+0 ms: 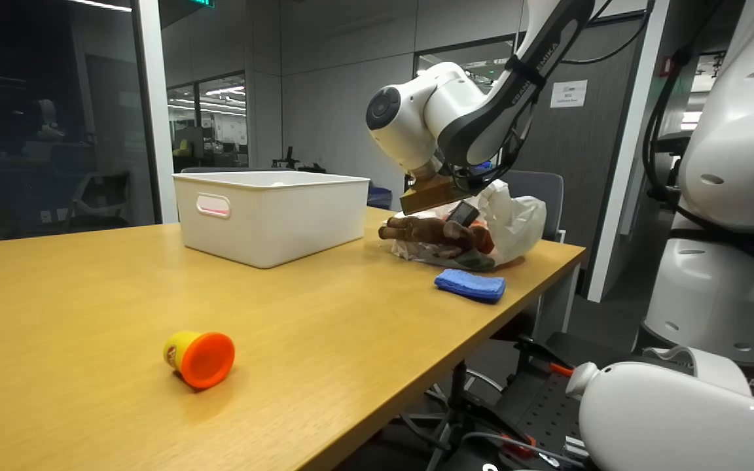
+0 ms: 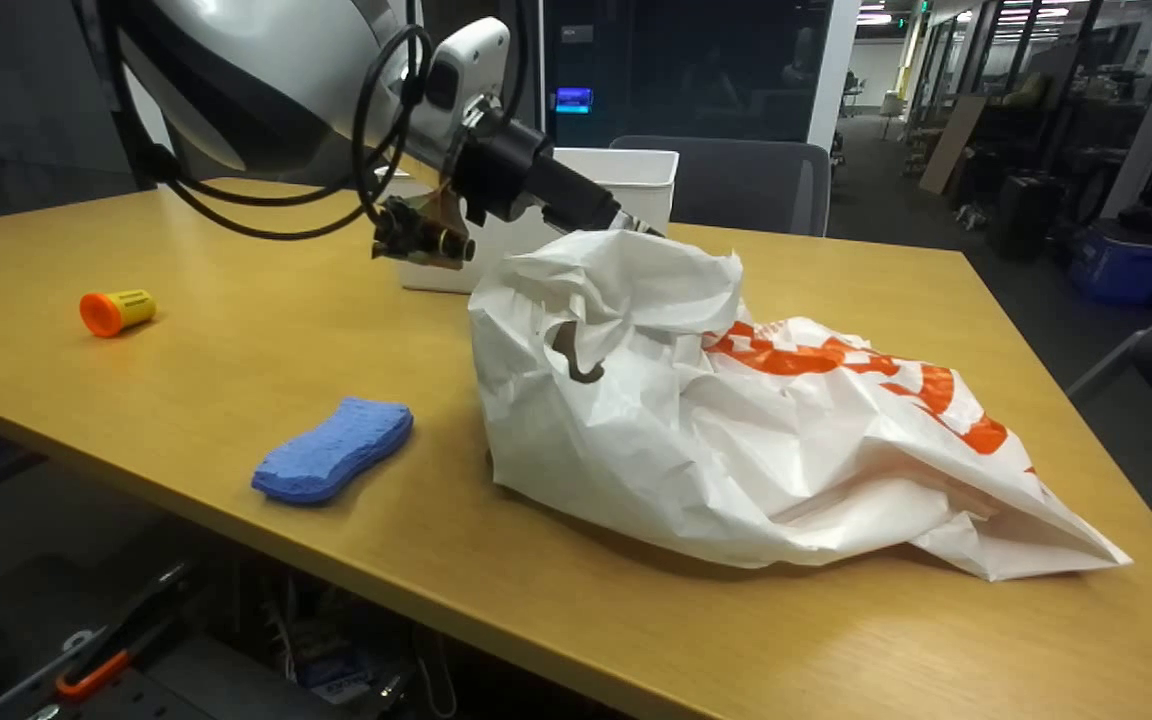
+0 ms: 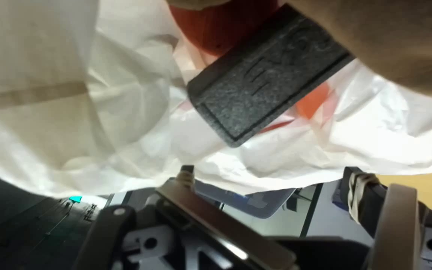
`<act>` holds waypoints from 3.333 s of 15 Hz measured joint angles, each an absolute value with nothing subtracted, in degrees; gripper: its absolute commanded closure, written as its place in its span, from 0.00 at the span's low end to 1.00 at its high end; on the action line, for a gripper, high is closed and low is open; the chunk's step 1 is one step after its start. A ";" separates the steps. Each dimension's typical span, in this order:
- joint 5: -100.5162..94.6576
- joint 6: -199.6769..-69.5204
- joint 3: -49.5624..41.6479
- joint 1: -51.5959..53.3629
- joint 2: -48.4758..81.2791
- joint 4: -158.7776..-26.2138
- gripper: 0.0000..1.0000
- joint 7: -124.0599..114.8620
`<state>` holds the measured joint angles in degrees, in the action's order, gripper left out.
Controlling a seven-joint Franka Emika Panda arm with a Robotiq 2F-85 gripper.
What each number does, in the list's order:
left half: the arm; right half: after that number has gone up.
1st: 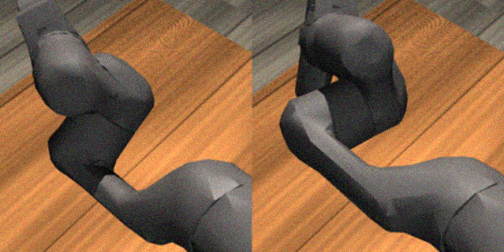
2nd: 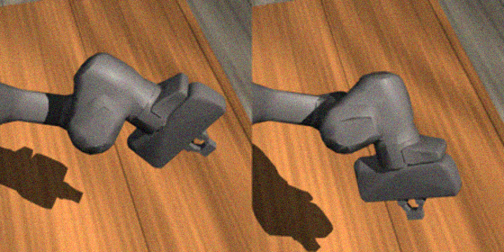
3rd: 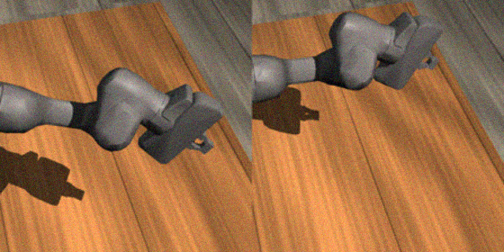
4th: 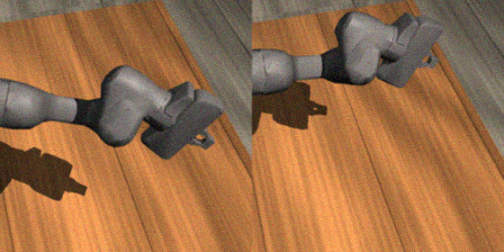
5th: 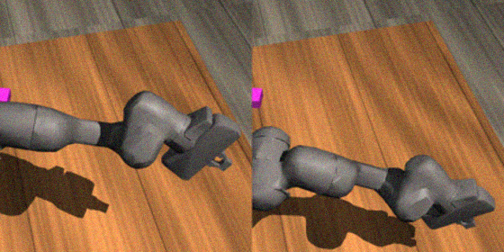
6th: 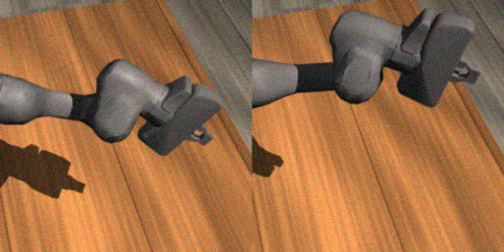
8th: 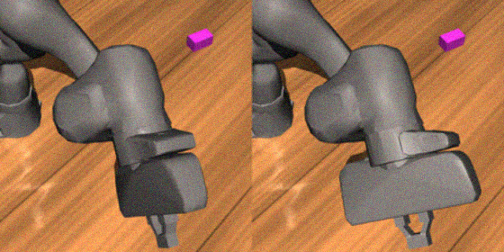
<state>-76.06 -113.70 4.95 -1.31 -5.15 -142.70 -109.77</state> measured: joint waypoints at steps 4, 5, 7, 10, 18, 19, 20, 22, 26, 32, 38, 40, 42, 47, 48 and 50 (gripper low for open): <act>-67.87 -124.03 4.98 1.73 -8.40 -143.45 0.00 -104.21; -64.90 -125.94 5.26 3.09 -9.74 -143.92 0.00 -102.20; -58.55 -129.18 6.18 5.95 -12.44 -145.03 0.00 -98.16; -49.46 -133.39 8.59 10.15 -15.52 -146.56 0.00 -92.70; -31.96 -147.44 18.00 17.03 -13.68 -146.58 0.00 -81.27; -30.34 -149.55 18.90 17.31 -12.32 -146.26 0.00 -79.46; -28.56 -151.67 19.69 17.56 -10.79 -145.84 0.00 -77.30; -24.26 -155.51 20.72 18.27 -7.52 -144.79 0.00 -71.82; -10.57 -160.11 21.63 21.17 -1.75 -142.36 0.00 -55.92; 13.54 -158.27 26.36 24.91 4.88 -137.71 0.17 -30.06; 16.75 -140.89 26.07 24.18 5.91 -134.34 0.07 -12.52; 13.73 -134.96 25.28 23.95 5.78 -133.30 0.00 -9.39; 12.39 -130.35 24.90 23.77 5.76 -132.10 0.00 -5.99; 12.30 -127.70 24.78 23.73 5.86 -129.65 0.00 -1.32; 12.22 -128.00 24.68 23.72 5.94 -129.31 0.00 -0.89; 11.36 -129.20 24.22 23.71 6.20 -128.98 0.00 -0.81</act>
